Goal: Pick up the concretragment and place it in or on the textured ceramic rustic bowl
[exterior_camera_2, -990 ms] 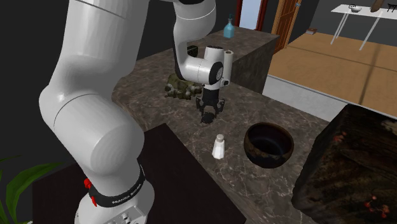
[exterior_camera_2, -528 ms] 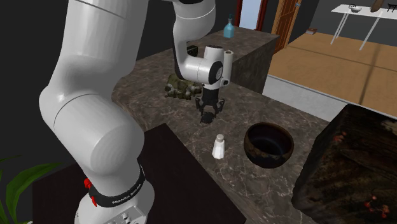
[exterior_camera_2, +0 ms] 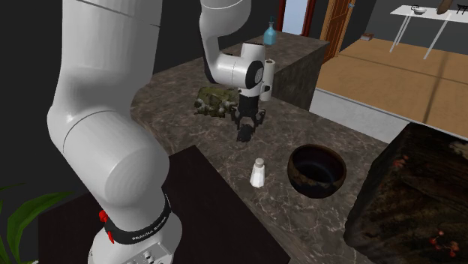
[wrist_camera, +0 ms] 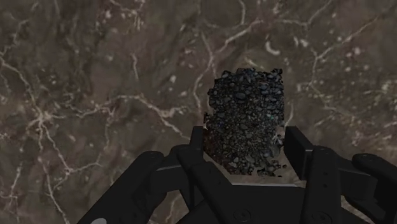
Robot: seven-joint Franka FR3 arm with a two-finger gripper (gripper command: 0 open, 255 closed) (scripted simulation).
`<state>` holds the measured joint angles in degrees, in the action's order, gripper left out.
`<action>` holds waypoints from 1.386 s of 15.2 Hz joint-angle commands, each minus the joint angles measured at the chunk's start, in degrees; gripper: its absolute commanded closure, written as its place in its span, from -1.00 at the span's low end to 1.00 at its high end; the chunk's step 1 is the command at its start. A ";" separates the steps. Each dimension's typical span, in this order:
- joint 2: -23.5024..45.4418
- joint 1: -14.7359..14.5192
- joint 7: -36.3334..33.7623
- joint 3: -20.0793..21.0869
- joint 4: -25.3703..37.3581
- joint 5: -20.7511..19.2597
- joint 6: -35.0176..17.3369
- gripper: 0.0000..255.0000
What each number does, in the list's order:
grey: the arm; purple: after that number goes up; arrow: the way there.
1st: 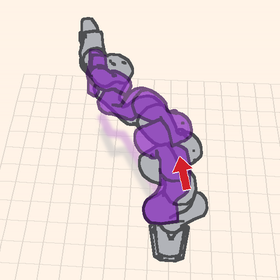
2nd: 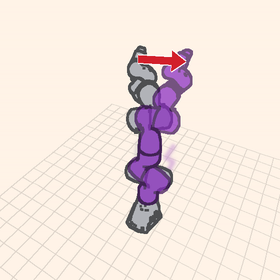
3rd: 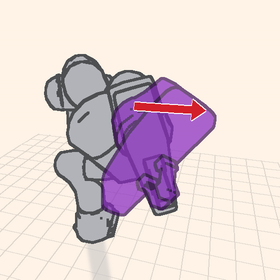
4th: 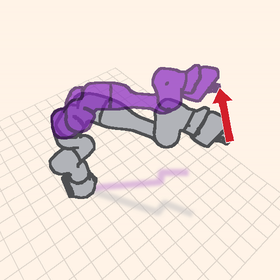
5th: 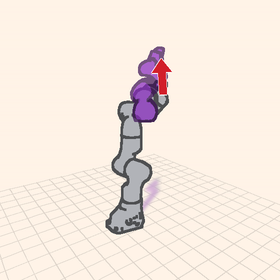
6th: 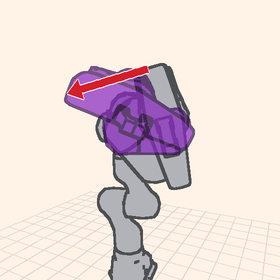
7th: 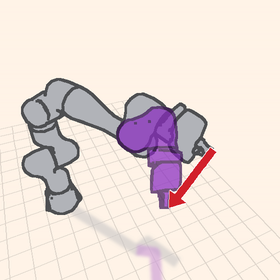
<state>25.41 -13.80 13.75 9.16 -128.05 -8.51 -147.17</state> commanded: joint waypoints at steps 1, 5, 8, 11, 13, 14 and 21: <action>-1.41 0.20 0.25 0.32 -0.30 0.42 1.12 1.00; -4.27 0.63 0.90 0.93 -0.65 1.33 3.58 1.00; -6.34 0.90 1.39 1.32 -0.78 2.02 5.49 1.00; -8.36 1.14 1.87 1.67 -0.79 2.70 7.45 1.00; -9.66 1.28 2.18 1.87 -0.73 3.14 8.78 1.00; -10.30 1.34 2.34 1.97 -0.68 3.36 9.46 1.00; -14.53 1.68 3.35 2.47 0.02 4.79 14.28 1.00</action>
<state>11.34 -12.16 16.95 11.58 -128.45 -3.91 -133.79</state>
